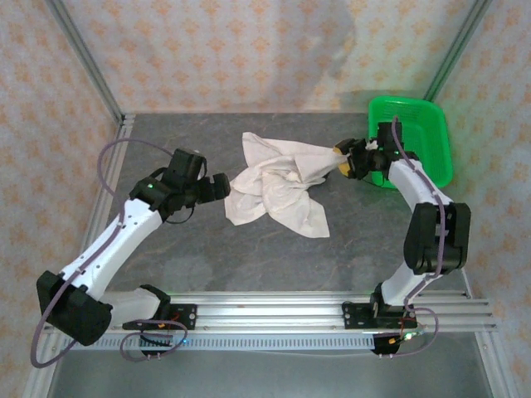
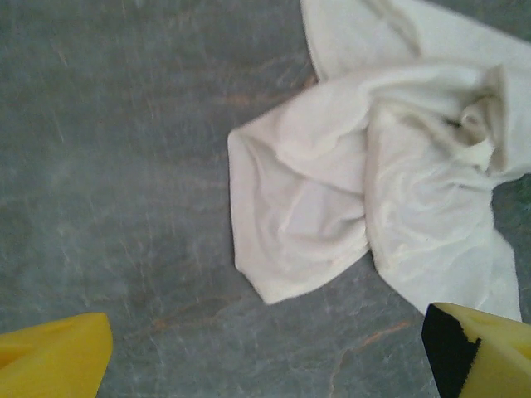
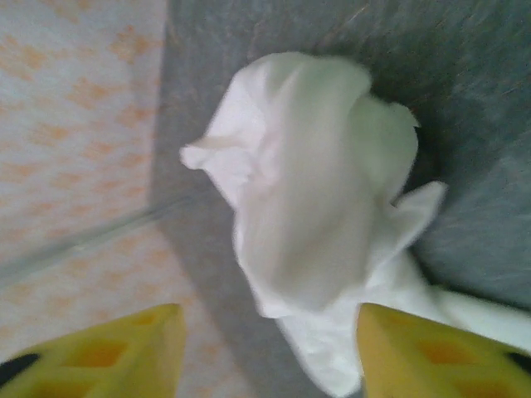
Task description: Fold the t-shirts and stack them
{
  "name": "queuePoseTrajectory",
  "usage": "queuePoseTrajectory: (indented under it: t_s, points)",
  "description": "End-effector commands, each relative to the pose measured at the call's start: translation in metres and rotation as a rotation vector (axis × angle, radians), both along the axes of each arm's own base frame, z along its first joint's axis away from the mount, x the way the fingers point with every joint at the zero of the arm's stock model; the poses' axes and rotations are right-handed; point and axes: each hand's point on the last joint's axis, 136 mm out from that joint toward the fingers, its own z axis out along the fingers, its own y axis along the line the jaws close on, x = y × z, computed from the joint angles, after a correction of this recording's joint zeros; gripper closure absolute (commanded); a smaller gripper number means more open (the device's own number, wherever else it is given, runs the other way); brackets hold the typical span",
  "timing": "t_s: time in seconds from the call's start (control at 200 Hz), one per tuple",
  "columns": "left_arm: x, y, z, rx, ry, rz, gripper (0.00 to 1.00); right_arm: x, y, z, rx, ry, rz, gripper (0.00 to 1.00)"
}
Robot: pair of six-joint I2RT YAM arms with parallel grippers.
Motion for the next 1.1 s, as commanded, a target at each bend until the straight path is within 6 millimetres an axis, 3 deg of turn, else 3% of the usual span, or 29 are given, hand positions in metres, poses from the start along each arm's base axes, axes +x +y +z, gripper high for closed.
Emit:
queuePoseTrajectory:
  t_s: [0.0, 0.075, 0.185, 0.3, 0.4, 0.565, 0.696, 1.091]
  points:
    - [0.002, -0.016, -0.016, -0.091, 0.037, 0.005, 0.03, -0.038, -0.009, 0.022, -0.271, -0.043, 0.132, 0.29]
    - [0.001, -0.023, -0.033, -0.124, 0.082, 0.007, 0.04, -0.061, 0.007, 0.03, -0.366, -0.062, 0.259, 0.27]
    - [0.001, -0.034, -0.057, -0.185, 0.147, 0.014, 0.08, -0.099, 0.057, 0.03, -0.45, -0.107, 0.485, 0.26]
    - [0.002, -0.04, -0.082, -0.206, 0.221, 0.035, 0.15, -0.132, 0.106, 0.002, -0.49, -0.074, 0.674, 0.27]
    - [0.004, -0.046, -0.101, -0.226, 0.27, 0.053, 0.22, -0.144, 0.143, -0.021, -0.509, -0.066, 0.768, 0.28]
    - [0.006, -0.047, -0.126, -0.22, 0.326, 0.087, 0.32, -0.135, 0.192, -0.045, -0.563, -0.069, 0.851, 0.3]
    - [0.011, -0.049, -0.142, -0.228, 0.339, 0.109, 0.36, -0.118, 0.212, -0.064, -0.613, -0.05, 0.858, 0.31]
    - [0.025, -0.05, -0.18, -0.206, 0.37, 0.162, 0.59, -0.061, 0.219, -0.115, -0.801, 0.03, 0.748, 0.38]
